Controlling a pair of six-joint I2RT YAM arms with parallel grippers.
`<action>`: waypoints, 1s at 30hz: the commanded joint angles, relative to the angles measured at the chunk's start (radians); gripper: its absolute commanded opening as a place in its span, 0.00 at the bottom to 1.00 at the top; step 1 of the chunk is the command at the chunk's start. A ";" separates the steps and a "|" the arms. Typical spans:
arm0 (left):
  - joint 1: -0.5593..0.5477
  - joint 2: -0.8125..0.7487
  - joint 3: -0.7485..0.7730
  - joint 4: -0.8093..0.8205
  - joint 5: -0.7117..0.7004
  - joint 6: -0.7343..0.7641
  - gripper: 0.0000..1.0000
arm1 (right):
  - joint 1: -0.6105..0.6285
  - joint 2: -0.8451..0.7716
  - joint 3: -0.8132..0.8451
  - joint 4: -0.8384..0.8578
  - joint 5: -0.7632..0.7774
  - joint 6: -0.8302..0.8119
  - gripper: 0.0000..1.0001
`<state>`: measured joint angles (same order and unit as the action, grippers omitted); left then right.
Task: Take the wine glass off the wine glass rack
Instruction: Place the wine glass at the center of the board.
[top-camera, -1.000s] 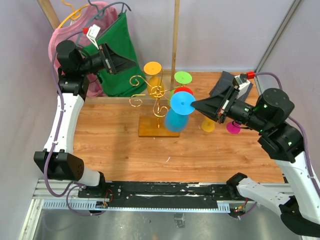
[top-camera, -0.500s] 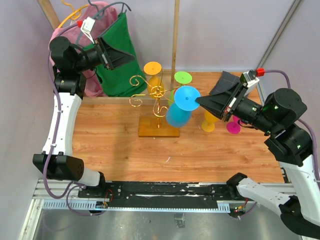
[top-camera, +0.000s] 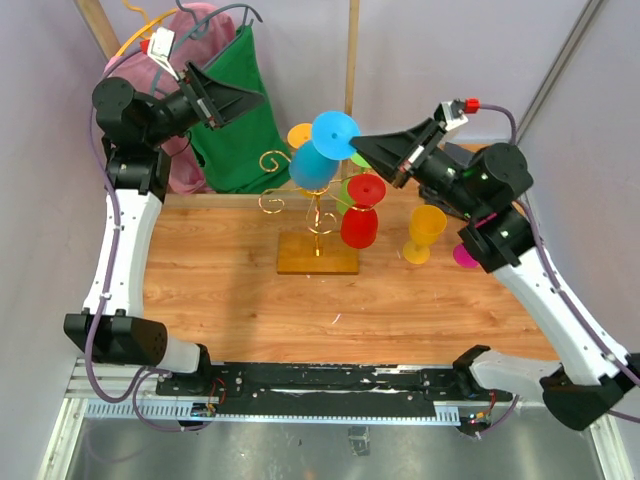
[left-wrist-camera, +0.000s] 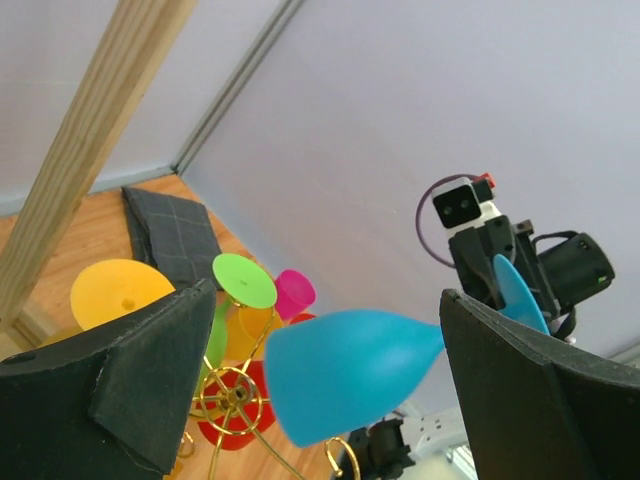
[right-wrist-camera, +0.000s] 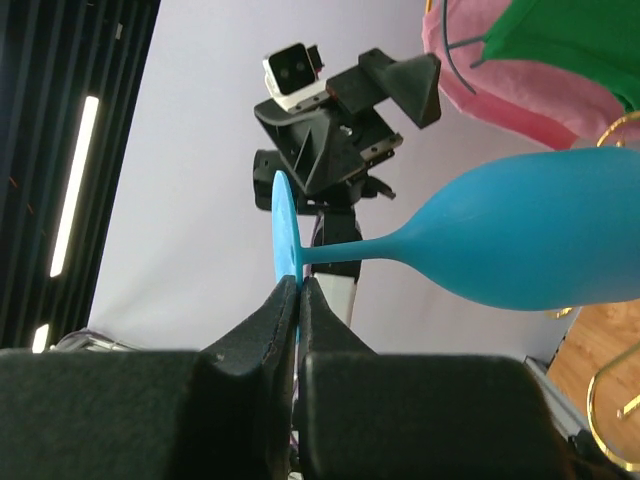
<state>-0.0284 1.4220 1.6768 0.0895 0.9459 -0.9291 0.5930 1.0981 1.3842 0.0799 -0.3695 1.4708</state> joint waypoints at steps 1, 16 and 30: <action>0.018 -0.065 -0.017 0.023 -0.118 -0.061 0.99 | -0.042 0.056 0.069 0.294 0.007 -0.014 0.01; 0.072 -0.007 -0.001 0.023 -0.248 -0.388 0.99 | -0.185 0.176 0.108 0.684 0.079 -0.031 0.01; 0.014 0.009 -0.002 0.147 -0.266 -0.662 0.99 | -0.170 0.295 0.183 0.922 0.076 -0.097 0.01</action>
<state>0.0200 1.4406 1.6531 0.1570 0.6960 -1.5002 0.4206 1.3888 1.5093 0.8497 -0.2863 1.4090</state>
